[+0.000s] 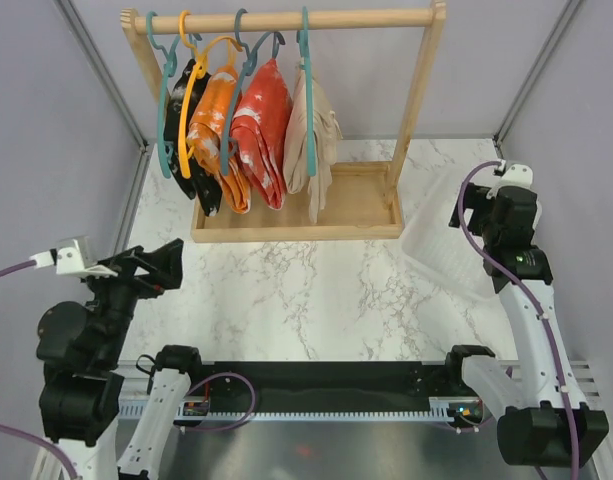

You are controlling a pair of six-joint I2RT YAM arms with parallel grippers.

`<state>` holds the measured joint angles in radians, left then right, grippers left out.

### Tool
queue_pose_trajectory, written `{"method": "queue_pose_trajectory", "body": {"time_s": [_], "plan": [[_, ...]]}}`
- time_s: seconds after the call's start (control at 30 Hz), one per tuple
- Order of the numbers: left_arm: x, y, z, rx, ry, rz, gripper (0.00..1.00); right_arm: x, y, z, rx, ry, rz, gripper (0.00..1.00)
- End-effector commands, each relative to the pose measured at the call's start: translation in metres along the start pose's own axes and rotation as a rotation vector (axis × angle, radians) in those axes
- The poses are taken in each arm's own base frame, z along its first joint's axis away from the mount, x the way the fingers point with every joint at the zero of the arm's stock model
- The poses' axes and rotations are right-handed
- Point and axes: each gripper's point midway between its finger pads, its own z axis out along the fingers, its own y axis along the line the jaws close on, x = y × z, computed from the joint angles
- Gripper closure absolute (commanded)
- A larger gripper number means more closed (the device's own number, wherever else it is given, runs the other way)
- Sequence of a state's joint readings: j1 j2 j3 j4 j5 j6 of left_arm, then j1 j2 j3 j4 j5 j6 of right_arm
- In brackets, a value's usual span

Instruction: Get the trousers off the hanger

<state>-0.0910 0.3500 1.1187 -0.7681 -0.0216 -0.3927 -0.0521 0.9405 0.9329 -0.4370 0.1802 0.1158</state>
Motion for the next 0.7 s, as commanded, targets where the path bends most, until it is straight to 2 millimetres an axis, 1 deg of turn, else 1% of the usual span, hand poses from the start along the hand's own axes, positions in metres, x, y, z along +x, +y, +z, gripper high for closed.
{"method": "queue_pose_trajectory", "body": {"time_s": [0.0,0.03,0.07,0.1,0.13,0.17,0.2,0.23,0.27,0.3,0.33,0.37,0.4,0.43,0.47,0.5,0.6,0.67], "plan": [[-0.039,-0.040,-0.018,0.143,-0.036,-0.056,0.00,-0.011,0.014,-0.014,-0.127,-0.103,-0.163,0.02],[-0.043,-0.048,-0.019,0.174,-0.025,-0.065,0.00,-0.014,0.026,-0.023,-0.211,-0.143,-0.197,0.02],[-0.055,-0.061,-0.022,0.218,-0.030,-0.084,0.00,-0.004,0.032,-0.023,-0.254,-0.140,-0.235,0.02],[-0.053,-0.074,-0.013,0.271,0.029,-0.099,0.00,-0.005,0.038,-0.027,-0.303,-0.175,-0.311,0.02],[-0.055,-0.082,-0.007,0.299,0.060,-0.115,0.00,-0.001,0.053,-0.036,-0.402,-0.199,-0.347,0.02],[-0.066,-0.095,-0.010,0.343,0.062,-0.137,0.00,0.011,0.060,-0.036,-0.457,-0.187,-0.378,0.02],[-0.060,-0.105,0.008,0.381,0.146,-0.158,0.00,0.017,0.066,-0.039,-0.499,-0.185,-0.395,0.02],[-0.064,-0.112,0.013,0.406,0.166,-0.171,0.00,0.022,0.070,-0.040,-0.530,-0.177,-0.402,0.02],[-0.076,-0.123,0.011,0.442,0.162,-0.184,0.00,0.029,0.077,-0.042,-0.579,-0.165,-0.399,0.02],[-0.078,-0.131,0.016,0.475,0.189,-0.194,0.00,0.038,0.079,-0.041,-0.603,-0.135,-0.396,0.02],[-0.078,-0.135,0.030,0.483,0.221,-0.206,0.00,0.044,0.082,-0.038,-0.617,-0.108,-0.380,0.02],[-0.090,-0.143,0.029,0.508,0.207,-0.215,0.00,0.048,0.082,-0.036,-0.616,-0.087,-0.363,0.02],[-0.095,-0.149,0.029,0.536,0.213,-0.221,0.00,0.051,0.082,-0.034,-0.617,-0.073,-0.358,0.02],[-0.096,-0.151,0.040,0.537,0.233,-0.232,0.00,0.051,0.080,-0.033,-0.612,-0.067,-0.377,0.02],[-0.107,-0.158,0.037,0.559,0.215,-0.239,0.00,0.045,0.076,-0.032,-0.580,-0.074,-0.379,0.02],[-0.109,-0.160,0.039,0.570,0.219,-0.243,0.00,0.045,0.075,-0.031,-0.577,-0.075,-0.382,0.02],[-0.112,-0.166,0.051,0.584,0.237,-0.264,0.00,0.049,0.077,-0.031,-0.591,-0.069,-0.382,0.02],[-0.111,-0.168,0.059,0.587,0.248,-0.276,0.00,0.050,0.075,-0.031,-0.577,-0.068,-0.384,0.02]]}}
